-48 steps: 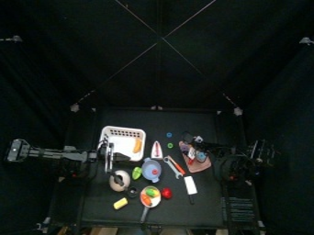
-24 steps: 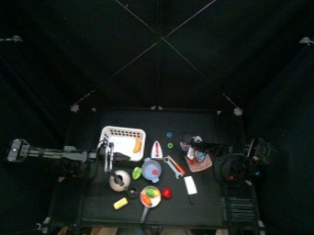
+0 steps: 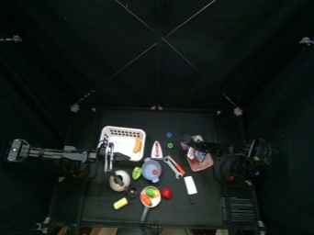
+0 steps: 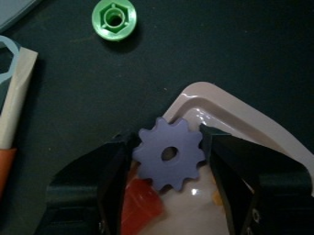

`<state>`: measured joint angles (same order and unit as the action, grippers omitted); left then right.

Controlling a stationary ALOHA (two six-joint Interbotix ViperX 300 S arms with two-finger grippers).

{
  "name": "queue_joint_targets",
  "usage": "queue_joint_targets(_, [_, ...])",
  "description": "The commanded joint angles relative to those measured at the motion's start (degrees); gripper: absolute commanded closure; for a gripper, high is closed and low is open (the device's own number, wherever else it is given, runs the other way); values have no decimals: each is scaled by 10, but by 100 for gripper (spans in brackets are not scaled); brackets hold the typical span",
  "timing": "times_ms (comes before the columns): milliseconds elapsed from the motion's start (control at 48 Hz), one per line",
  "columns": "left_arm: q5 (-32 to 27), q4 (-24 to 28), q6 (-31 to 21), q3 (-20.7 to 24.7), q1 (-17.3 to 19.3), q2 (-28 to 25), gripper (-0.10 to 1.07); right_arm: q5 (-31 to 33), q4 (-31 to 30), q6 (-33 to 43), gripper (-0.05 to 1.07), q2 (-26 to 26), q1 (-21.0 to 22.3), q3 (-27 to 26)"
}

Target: Grab purple gear

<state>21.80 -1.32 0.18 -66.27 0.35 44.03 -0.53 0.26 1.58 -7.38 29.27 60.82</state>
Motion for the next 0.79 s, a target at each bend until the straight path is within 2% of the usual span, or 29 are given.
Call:
queue_joint_targets(0, [5,-2,-1,7,1,-1,83,12,2,0,30,-32,-2,-20])
queue_joint_targets(354, [5,-2,-1,9,0,-1,83,23,2,1,30,-70,-15,-25])
queue_joint_targets(771, [5,-3,-3,6,1,-1,83,22,-4,0,30,-72,-21,-26])
